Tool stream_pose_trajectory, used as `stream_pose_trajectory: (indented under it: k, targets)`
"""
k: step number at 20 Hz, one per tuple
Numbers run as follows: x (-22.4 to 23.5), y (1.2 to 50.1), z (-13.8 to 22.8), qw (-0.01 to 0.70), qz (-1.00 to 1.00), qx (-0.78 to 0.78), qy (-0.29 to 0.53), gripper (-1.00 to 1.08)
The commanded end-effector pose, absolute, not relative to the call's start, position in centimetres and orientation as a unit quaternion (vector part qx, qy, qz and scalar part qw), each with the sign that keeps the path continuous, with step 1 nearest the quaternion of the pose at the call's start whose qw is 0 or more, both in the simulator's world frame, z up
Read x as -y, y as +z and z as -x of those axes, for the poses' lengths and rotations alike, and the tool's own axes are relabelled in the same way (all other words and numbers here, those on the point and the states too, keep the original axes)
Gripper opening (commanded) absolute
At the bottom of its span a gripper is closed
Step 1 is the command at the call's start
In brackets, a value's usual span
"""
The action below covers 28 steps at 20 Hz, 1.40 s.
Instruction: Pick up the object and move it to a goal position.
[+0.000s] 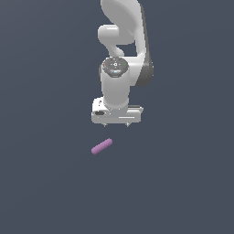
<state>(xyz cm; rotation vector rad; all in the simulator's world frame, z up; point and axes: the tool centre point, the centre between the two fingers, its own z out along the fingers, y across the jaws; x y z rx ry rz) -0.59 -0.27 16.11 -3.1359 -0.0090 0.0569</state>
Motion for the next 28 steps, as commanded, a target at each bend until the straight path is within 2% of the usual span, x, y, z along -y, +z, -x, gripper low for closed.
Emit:
stream_pose_trajectory:
  k: [1, 12, 28]
  targets:
    - [0.3, 16.1, 0.6, 0.003, 1.000, 0.003, 0.018, 1.00]
    - [-0.6, 19.1, -1.2, 0.008, 1.000, -0.009, -0.015, 1.00]
    - [0.8, 16.8, -1.8, 0.011, 0.995, -0.095, -0.009, 1.00]
